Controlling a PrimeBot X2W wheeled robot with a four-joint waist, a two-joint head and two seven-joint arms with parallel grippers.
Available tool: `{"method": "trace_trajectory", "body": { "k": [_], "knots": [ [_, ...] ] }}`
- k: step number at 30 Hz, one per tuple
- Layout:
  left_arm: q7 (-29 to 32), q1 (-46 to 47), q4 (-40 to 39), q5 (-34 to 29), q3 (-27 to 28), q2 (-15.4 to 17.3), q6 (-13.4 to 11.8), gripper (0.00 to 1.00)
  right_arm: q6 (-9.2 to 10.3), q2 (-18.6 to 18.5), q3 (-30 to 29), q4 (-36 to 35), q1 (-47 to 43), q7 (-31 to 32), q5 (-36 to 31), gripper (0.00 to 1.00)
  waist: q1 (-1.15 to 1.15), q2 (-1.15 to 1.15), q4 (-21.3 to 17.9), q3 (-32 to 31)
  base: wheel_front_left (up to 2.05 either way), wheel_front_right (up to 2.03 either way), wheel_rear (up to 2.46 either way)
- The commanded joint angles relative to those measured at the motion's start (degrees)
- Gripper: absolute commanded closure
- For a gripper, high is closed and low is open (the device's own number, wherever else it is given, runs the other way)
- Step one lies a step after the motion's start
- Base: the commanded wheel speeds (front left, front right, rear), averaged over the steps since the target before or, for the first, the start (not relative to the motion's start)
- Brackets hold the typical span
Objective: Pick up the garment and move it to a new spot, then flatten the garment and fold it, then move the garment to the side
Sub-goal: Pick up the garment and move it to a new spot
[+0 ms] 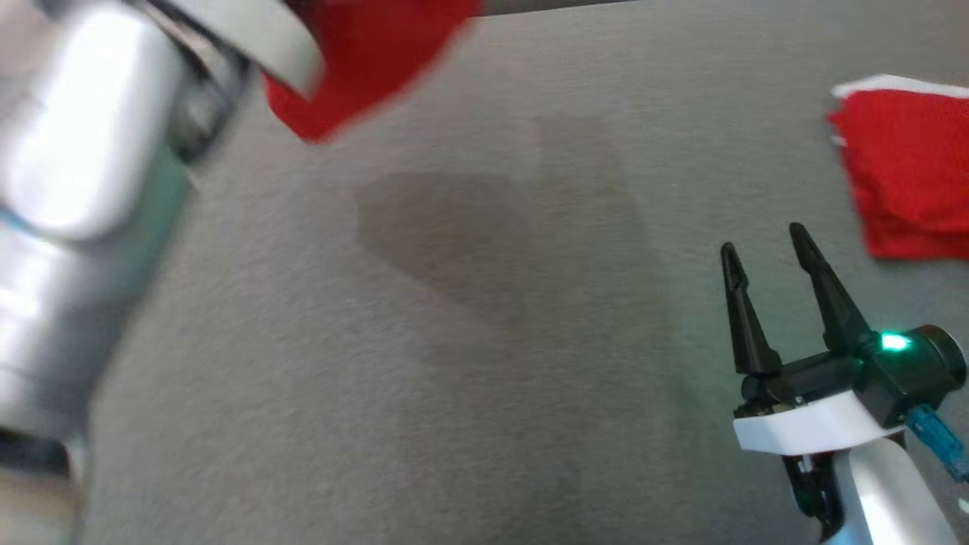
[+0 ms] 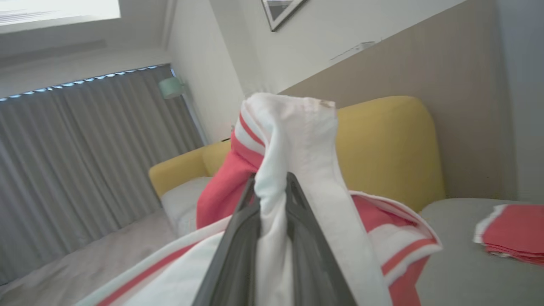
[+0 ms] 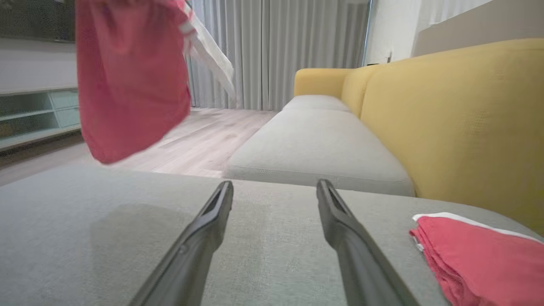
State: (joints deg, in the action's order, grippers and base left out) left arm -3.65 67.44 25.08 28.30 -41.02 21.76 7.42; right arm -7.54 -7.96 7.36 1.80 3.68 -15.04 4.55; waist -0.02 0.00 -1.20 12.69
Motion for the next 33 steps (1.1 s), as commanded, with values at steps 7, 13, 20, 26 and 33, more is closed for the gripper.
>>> {"method": "trace_trajectory", "body": {
  "k": [7,13,20,26,33],
  "knots": [
    [-9.1,-15.5,-2.2,-1.0,-4.2,-4.1,-3.2,1.00,0.05,1.6,1.2,-2.7,0.2,0.0,0.4,0.00,0.02,0.00,-8.7,2.6,0.00,0.00,0.00],
    [-11.3,-28.6,4.8,-2.7,-5.3,-10.5,-5.1,0.00,0.05,2.1,1.2,-2.2,0.4,0.0,0.3,0.00,0.02,0.00,-9.5,4.1,0.00,0.00,0.00],
    [-11.3,-42.3,-3.6,-8.1,6.0,-14.4,-10.4,0.00,0.05,2.4,-0.3,0.0,-2.4,0.0,0.2,0.00,0.02,0.00,-5.1,-1.6,0.00,0.00,0.00],
    [-11.3,-56.8,-15.6,-13.5,16.2,-16.4,-14.3,0.00,0.05,3.1,-1.9,2.2,-6.5,0.0,0.9,0.00,0.02,0.00,0.6,-8.7,0.00,0.00,0.00],
    [-11.3,-71.3,-25.0,-18.3,23.0,-17.7,-14.6,0.00,0.05,3.9,-2.4,2.2,-10.8,0.0,-0.1,0.00,0.02,0.00,6.3,-13.9,0.00,0.00,0.00]
  ]
}}
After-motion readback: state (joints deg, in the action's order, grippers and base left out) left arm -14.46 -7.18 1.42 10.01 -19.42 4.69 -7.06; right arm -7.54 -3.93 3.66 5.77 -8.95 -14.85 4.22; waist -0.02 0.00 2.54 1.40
